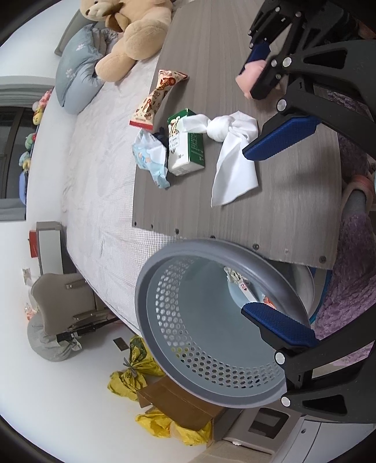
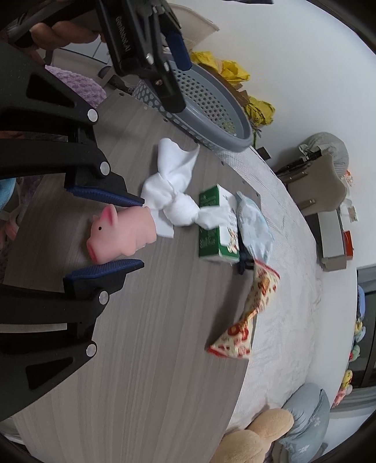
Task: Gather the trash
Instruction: 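Grasp the pink pig toy with the right tool while the left grasps the white tissue, then carry pig toy and tissue over the grey basket and open both tools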
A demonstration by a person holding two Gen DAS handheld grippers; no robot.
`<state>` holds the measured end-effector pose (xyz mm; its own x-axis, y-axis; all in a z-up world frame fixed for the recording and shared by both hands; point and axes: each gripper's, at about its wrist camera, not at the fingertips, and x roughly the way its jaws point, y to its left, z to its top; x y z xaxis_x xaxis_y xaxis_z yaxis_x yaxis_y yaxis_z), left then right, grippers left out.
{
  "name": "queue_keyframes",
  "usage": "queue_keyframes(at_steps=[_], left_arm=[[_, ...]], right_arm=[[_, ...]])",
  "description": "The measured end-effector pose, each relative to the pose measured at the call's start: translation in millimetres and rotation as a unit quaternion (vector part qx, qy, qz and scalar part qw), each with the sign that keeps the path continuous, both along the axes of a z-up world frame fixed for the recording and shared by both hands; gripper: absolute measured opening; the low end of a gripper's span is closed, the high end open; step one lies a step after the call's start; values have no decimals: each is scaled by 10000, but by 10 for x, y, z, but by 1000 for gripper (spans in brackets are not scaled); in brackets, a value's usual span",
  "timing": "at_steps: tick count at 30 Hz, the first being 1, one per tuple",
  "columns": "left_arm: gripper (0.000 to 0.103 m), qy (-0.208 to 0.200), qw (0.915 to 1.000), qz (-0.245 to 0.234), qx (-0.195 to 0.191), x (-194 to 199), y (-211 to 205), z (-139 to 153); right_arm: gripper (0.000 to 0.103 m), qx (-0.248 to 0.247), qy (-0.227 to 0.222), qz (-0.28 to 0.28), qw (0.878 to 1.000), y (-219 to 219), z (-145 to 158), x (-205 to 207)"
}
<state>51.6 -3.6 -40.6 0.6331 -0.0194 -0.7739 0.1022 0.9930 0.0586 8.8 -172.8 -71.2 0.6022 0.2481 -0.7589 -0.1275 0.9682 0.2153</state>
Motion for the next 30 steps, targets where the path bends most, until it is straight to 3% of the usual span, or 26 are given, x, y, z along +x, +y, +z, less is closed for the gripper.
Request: queue_keyframes(at_steps=[12,21,27,29,30], left_arm=[[97,288,9972,-680,-101,294,-628,-175],[92,472,9954,-837,-16,407,-864,-391],[54,712,9931,-915,-162,415,-876,-465],[36,730,9924,-964,-220,401,-864,-448],[35,727,9923,-979,-235,393,-859,-439]], right_arm=[[36,262,-38,-590,9979,-593,30,-101],[36,468,22,-702,9964,-757,-49,-91],[36,519,36,-669,9964,-748,-63,-94],[36,522,22,-666,9964,-742,-53,-101],[36,521,19,-663,9964,-738,-48,-104]])
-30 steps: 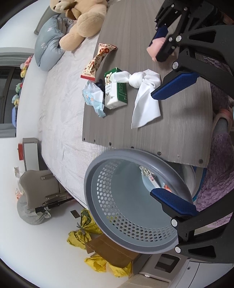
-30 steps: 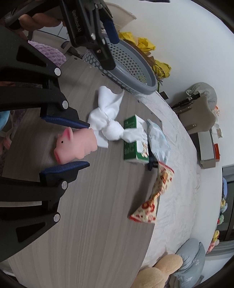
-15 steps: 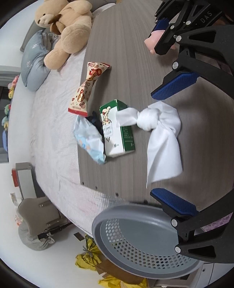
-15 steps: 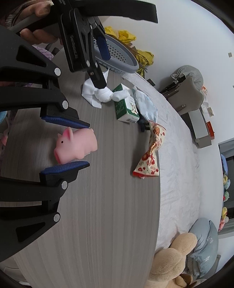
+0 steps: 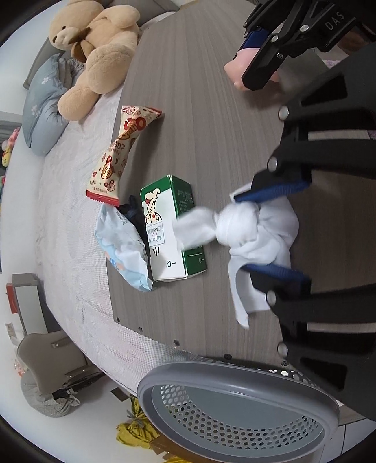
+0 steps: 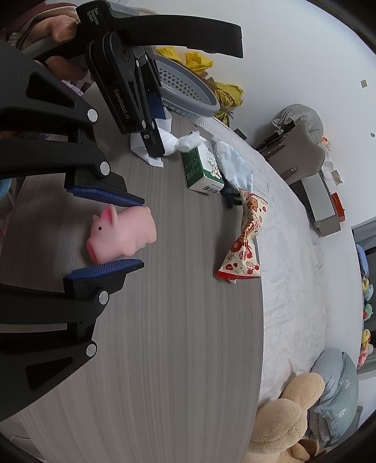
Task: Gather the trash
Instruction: 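Carry pig toy and tissue over the grey basket and open both tools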
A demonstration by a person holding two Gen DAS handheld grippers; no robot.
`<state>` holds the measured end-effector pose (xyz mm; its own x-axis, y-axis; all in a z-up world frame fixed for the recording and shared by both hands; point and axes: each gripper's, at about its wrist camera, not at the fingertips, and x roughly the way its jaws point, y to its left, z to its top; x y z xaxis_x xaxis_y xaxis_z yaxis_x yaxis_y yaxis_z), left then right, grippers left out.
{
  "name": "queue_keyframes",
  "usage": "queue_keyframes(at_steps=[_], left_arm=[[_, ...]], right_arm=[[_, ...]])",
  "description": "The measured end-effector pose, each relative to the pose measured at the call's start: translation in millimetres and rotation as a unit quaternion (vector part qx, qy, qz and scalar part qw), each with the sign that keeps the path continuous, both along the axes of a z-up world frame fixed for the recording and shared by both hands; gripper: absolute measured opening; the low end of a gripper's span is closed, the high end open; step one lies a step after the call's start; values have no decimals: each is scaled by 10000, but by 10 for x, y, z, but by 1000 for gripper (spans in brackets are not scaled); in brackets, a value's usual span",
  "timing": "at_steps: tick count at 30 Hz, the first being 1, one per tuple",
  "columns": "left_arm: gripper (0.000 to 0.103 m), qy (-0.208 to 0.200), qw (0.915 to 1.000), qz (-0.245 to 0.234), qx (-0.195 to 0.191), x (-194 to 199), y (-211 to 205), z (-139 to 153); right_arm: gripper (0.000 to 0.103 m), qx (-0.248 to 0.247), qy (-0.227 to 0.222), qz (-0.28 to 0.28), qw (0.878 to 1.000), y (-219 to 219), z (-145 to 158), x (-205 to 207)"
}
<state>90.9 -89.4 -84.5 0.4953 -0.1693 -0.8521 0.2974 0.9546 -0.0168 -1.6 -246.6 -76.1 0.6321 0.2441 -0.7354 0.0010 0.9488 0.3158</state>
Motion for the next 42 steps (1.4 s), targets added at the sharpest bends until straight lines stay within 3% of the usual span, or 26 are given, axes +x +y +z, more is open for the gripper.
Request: queue_keyframes(at_steps=[9,20,29,42], left_arm=[[33,-323,9990,93,-278,-178,250,326],[33,-944,9922,736,-344,-175,996,711],[33,-999,9854,1368,-181,-22,1800,644],[34,-661,9813,1809,-60,211,2471,366]], right_arm=[[36,-74,-93,87,9999,134,136,-27],[36,-190,-366,669,9969,750,462,235],[36,-224,-514,1343,9894,1548,642,647],[36,-207,-282,2201,9749,2560,497,1179]])
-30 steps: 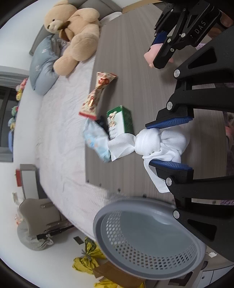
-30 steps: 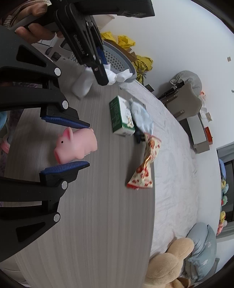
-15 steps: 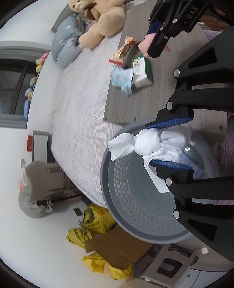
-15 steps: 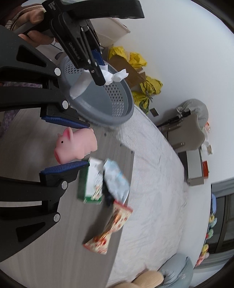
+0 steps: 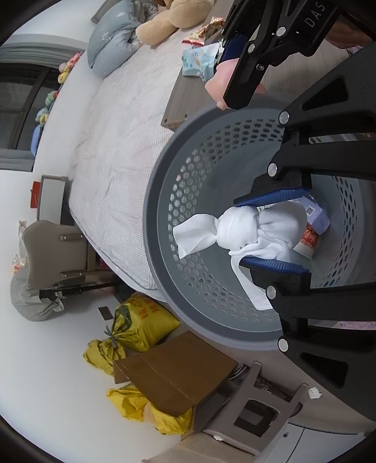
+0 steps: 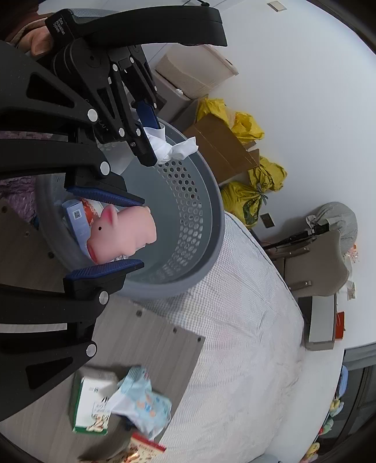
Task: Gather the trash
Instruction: 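Carry pig toy and tissue over the grey basket and open both tools, then move both tools back from the basket toward the table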
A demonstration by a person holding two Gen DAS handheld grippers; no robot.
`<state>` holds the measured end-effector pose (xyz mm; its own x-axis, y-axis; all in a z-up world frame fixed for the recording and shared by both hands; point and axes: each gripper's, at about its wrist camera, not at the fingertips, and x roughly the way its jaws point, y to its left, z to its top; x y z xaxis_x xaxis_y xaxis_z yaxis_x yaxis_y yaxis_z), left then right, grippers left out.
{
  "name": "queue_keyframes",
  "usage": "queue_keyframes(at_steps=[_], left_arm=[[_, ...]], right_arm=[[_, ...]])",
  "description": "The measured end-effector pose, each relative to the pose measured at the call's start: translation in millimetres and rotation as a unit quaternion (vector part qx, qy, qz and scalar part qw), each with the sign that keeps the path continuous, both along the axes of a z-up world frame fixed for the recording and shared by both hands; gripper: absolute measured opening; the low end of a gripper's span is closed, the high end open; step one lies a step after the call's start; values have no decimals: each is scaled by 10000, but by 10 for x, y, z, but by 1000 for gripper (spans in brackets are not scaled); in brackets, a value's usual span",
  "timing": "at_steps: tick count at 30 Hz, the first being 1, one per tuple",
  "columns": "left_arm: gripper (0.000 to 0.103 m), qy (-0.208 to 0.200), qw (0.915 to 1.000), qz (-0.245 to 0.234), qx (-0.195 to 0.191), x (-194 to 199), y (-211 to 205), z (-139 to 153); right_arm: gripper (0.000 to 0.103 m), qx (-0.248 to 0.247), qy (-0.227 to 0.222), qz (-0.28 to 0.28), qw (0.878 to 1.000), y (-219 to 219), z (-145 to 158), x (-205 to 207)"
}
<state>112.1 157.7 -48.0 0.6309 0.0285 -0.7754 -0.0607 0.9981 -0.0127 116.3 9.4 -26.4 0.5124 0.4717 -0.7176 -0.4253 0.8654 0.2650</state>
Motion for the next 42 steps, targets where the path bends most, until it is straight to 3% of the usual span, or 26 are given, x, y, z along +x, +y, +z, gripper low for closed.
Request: queue_keyframes(at_steps=[7,14,17,24,35,42], left_arm=[[39,131,9997,189,-93,53,177,-111],[65,103,9995,280,-55,56,195,-98],[70,70,9994,334,1,45,199,-78],[81,70,9988,474,29,9,226,-53],[92,-55,9982,582,98,-110,249,31],[93,-88,9977,655,128,-179,267,51]], right_arm=[[36,-71,156,194,9997,208,-139,133],[41,-53,118,157,9998,199,-148,154],[53,-47,40,87,9999,182,-127,146],[53,-81,14,40,10000,143,-114,99],[57,-101,-69,-27,9999,119,-49,11],[60,-178,-96,-68,9998,116,-29,-59]])
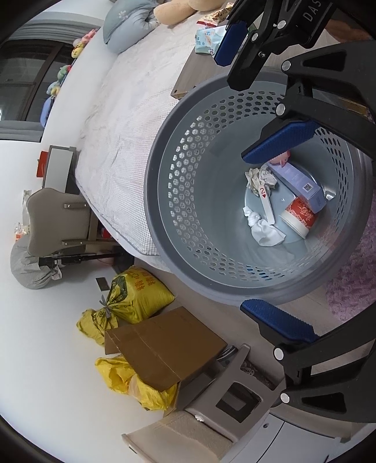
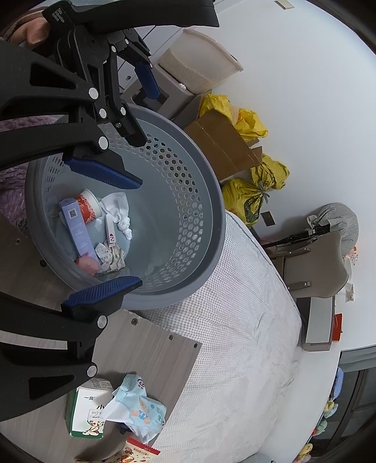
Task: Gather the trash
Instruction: 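Move both tools back from the basket toward the table, then grasp the red snack wrapper with the right tool while the left grasps the milk carton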
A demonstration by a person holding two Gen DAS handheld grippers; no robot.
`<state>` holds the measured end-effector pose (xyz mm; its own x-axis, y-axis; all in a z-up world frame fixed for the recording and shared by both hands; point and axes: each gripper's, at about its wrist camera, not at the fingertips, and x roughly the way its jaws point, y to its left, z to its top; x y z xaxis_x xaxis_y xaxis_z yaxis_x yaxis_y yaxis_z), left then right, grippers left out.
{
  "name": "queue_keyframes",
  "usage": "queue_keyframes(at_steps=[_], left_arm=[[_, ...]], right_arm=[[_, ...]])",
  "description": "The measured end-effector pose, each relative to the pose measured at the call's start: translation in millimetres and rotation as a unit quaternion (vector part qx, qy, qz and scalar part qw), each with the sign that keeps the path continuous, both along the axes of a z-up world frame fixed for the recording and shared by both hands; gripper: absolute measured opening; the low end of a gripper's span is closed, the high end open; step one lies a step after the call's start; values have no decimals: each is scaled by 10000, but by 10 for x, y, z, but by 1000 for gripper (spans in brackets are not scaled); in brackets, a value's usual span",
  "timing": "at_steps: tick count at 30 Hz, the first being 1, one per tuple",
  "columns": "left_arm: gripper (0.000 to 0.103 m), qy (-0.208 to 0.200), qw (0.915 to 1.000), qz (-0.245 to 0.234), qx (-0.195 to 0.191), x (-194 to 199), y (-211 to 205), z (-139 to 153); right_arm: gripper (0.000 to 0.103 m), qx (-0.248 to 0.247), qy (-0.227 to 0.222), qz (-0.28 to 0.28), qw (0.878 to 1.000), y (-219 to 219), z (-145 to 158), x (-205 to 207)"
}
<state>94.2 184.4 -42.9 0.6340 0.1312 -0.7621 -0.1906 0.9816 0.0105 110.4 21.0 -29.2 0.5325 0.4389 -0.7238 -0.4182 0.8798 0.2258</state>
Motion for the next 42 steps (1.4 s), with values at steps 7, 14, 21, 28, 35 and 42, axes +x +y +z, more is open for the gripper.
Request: queue_keyframes(at_steps=[7,14,21,28,35,42], left_arm=[[94,-53,10000,2,-30,-67,-39,35],[95,-109,9998,-179,-76,-129,-207,91],[95,-132,9985,-515,-156,-142,-472,148],[95,-177,9964,-827,-110,-174,-836,233],[95,-130,9940,-1082,-122,-158,-1279,275],[95,-112,9917,-1284,-6,-143,-1683,270]], right_arm=[[62,-3,-37,-92,10000,-95,52,-63],[63,16,-67,-306,9995,-313,117,-142],[63,54,-160,-724,9972,-664,178,-257],[63,150,-211,-1121,9934,-1126,174,-469],[63,213,-292,-1572,9869,-1692,179,-643],[63,186,-205,-2019,9790,-2282,53,-681]])
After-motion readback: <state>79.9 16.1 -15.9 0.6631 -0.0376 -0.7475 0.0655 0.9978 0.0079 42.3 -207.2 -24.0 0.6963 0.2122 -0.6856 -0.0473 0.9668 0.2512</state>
